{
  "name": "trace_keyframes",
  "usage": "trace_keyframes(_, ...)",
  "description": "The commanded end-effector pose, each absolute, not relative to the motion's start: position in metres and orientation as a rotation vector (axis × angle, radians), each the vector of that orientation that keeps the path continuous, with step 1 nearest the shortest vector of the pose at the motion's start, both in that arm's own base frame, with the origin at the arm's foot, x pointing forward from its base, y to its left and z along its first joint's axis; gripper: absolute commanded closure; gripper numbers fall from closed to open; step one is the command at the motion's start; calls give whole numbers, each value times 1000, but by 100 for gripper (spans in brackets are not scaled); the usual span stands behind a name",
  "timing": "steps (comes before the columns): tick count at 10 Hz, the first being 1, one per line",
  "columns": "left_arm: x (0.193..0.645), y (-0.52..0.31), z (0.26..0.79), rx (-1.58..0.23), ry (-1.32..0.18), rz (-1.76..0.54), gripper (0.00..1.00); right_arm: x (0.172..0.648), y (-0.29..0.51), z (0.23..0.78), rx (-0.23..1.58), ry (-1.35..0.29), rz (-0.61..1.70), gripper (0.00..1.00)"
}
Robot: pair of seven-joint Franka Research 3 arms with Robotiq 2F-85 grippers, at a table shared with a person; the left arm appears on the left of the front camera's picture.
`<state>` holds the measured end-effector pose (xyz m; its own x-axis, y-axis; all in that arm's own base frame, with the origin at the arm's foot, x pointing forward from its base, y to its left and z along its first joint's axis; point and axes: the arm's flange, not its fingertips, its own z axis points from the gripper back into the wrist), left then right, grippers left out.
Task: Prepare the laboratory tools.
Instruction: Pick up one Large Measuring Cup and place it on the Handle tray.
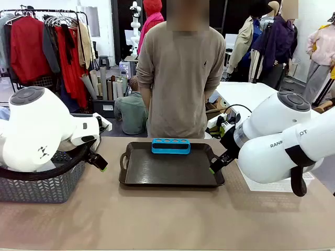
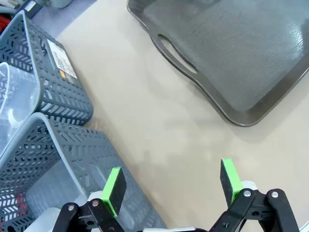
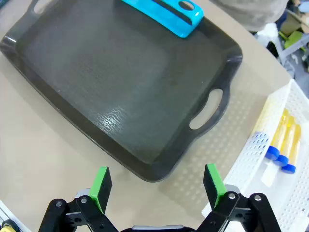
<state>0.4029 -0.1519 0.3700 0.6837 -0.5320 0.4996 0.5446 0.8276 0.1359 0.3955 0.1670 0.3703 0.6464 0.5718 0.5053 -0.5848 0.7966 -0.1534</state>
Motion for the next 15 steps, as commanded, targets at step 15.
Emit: trace_keyframes(15, 403, -153, 370, -24, -552, -605, 0, 395, 167, 370, 24, -566, 658, 0)
